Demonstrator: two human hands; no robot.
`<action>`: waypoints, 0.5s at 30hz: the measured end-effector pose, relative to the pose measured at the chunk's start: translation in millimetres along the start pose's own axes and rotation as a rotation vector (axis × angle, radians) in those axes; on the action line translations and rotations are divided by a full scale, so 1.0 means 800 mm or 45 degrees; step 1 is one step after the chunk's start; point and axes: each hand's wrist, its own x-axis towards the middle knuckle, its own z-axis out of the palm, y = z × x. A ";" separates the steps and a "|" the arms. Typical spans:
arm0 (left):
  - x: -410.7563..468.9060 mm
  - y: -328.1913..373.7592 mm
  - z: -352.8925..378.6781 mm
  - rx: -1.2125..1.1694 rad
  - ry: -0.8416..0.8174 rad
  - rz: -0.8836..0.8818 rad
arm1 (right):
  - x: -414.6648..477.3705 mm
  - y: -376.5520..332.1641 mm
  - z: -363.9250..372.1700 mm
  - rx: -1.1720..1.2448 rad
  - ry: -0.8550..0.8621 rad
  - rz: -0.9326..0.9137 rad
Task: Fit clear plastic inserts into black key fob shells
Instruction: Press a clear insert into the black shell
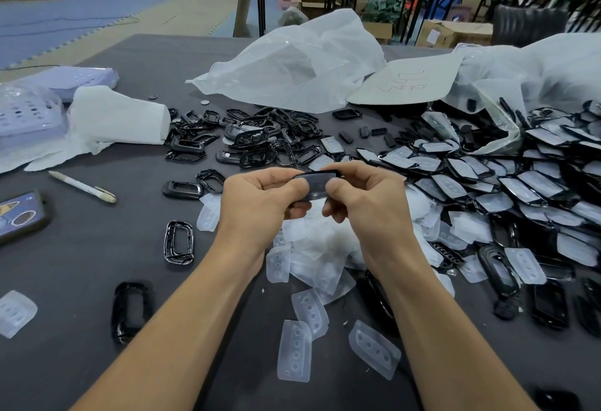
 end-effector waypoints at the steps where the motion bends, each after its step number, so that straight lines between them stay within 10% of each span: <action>1: 0.000 0.000 0.000 0.000 -0.002 -0.002 | -0.001 0.000 0.000 -0.005 0.014 -0.017; 15: -0.004 0.002 0.001 0.067 -0.119 0.075 | -0.003 -0.004 0.000 -0.016 0.116 -0.119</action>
